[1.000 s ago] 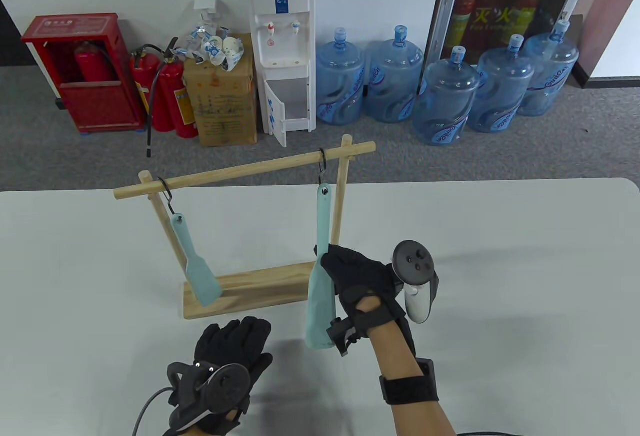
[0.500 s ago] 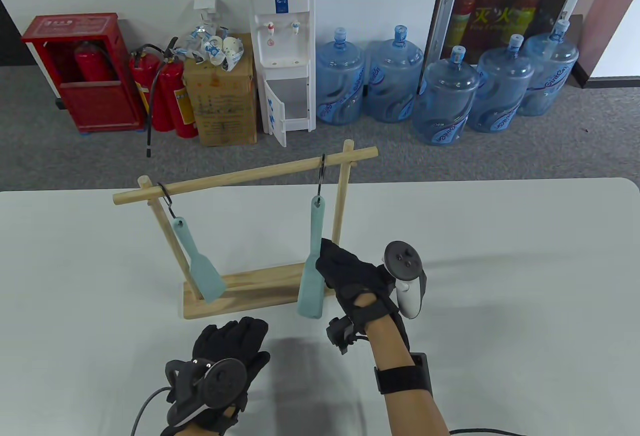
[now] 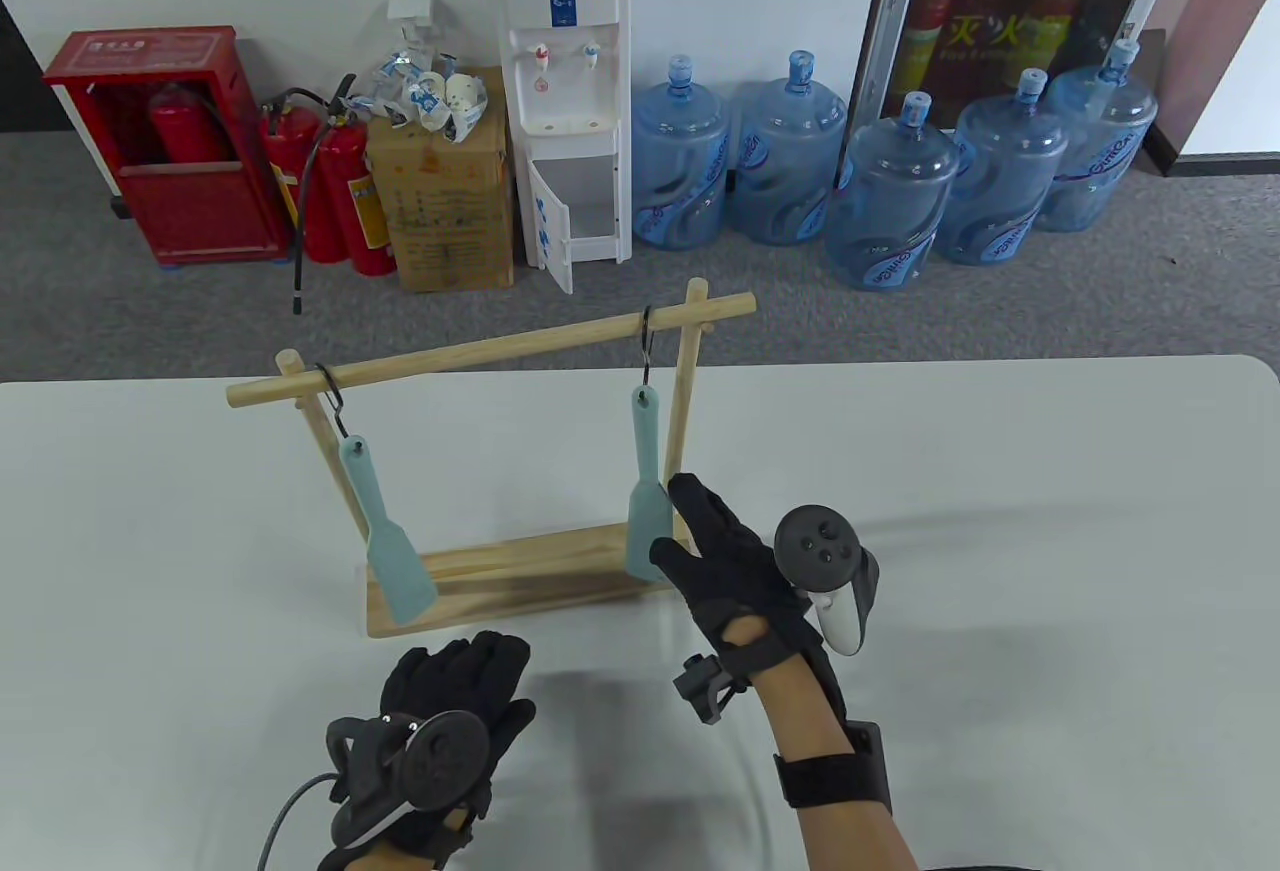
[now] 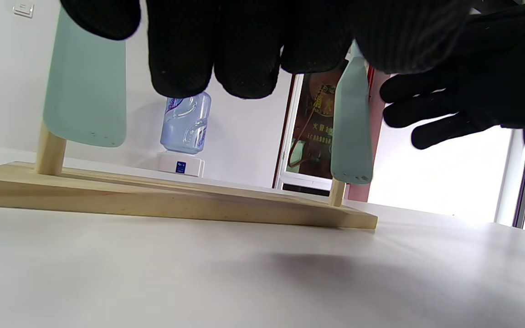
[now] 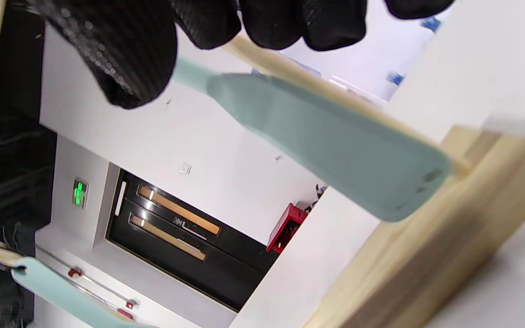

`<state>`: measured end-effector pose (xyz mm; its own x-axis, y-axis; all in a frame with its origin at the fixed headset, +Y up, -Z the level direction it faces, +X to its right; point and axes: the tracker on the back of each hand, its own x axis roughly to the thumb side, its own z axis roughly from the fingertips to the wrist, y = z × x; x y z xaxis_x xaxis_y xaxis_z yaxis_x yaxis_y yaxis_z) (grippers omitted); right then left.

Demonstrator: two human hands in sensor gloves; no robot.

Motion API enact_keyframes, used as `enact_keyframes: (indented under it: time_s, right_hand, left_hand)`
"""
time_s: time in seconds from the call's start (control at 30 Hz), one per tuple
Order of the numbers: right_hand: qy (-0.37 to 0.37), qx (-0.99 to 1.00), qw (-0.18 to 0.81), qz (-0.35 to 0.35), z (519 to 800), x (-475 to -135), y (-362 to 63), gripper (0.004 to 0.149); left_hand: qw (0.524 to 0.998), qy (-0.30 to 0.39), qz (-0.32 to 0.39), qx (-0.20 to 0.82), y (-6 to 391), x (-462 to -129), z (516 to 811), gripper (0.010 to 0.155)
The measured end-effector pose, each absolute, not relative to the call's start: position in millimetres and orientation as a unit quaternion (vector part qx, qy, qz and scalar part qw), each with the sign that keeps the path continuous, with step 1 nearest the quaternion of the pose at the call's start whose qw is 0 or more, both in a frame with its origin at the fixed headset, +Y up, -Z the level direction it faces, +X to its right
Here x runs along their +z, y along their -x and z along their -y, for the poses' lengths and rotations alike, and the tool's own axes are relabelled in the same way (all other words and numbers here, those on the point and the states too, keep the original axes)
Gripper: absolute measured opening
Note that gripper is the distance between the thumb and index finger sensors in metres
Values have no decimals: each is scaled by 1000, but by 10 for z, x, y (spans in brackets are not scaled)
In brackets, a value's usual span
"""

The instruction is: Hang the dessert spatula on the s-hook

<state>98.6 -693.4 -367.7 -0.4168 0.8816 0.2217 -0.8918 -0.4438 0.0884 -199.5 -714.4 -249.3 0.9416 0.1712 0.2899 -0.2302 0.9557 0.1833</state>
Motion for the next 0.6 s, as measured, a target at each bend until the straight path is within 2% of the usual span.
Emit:
enact_keyframes:
  time_s: [0.33,0.43,0.6]
  right_hand:
    - [-121,898,404,129,6606,-3230,-1178,72]
    - [-128,912,360,151,6557,-3091,-1269,73]
    - [-117,916,350,159,6608,-2890,-1411,74]
  left_hand:
    - [981,-99,134,97,1983,-2498,7163,60]
    - [981,-100,134,98,1982,-2493,7156,60]
    - [981,-98,133,98,1985,-2495,7161,60]
